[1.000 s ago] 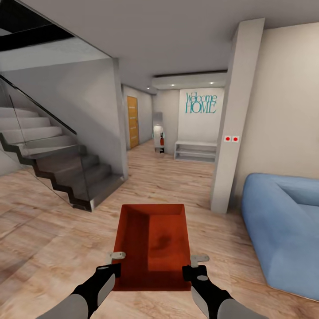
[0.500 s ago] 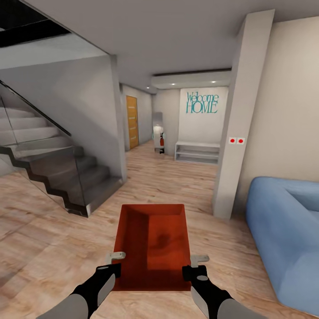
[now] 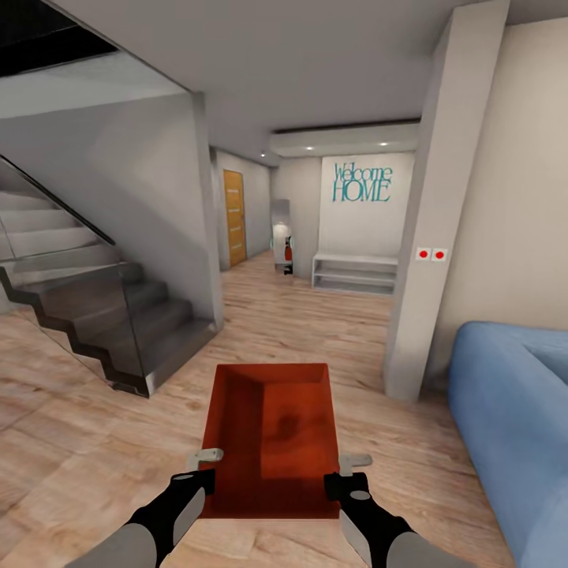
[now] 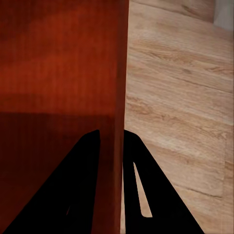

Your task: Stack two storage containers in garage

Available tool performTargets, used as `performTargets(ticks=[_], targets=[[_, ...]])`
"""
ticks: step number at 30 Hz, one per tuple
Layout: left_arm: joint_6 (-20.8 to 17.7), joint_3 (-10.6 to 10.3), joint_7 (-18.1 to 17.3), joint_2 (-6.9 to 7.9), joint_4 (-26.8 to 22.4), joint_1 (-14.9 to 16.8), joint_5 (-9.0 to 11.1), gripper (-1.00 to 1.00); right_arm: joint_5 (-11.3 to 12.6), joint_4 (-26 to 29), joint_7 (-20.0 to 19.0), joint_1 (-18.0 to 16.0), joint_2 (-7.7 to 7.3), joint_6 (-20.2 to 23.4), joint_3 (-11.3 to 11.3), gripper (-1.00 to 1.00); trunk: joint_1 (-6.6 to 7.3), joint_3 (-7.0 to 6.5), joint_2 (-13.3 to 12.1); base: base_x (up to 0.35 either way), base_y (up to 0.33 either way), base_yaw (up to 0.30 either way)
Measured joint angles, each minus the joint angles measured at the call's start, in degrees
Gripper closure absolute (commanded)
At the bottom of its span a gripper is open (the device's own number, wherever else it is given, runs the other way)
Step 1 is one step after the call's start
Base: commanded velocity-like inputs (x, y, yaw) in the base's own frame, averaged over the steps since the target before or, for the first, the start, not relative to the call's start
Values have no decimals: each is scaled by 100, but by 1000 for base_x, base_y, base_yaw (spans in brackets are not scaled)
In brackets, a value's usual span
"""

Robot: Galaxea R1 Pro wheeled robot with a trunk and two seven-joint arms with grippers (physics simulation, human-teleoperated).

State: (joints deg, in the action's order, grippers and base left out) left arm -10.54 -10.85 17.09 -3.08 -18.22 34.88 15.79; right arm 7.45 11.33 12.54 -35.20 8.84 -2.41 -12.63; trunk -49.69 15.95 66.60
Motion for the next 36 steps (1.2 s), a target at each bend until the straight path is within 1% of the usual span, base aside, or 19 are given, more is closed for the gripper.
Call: performTargets(ticks=[16, 25, 29, 36], targets=[[-1, -11, -2, 4, 3, 1, 13, 100, -13, 2, 0, 0, 3, 7, 10, 100, 0, 0, 0, 321, 0, 0], [-2, 19, 2, -9, 0, 0, -22, 100, 4, 2, -8, 0, -8, 2, -2, 100, 0, 0, 0, 321, 0, 0], [0, -9, -2, 4, 0, -1, 8, 100, -3, -2, 2, 0, 2, -1, 2, 100, 0, 0, 0, 321, 0, 0], [0, -7, -2, 3, 0, 0, 5, 100, -4, -1, 0, 0, 2, -1, 5, 100, 0, 0, 0, 321, 0, 0]])
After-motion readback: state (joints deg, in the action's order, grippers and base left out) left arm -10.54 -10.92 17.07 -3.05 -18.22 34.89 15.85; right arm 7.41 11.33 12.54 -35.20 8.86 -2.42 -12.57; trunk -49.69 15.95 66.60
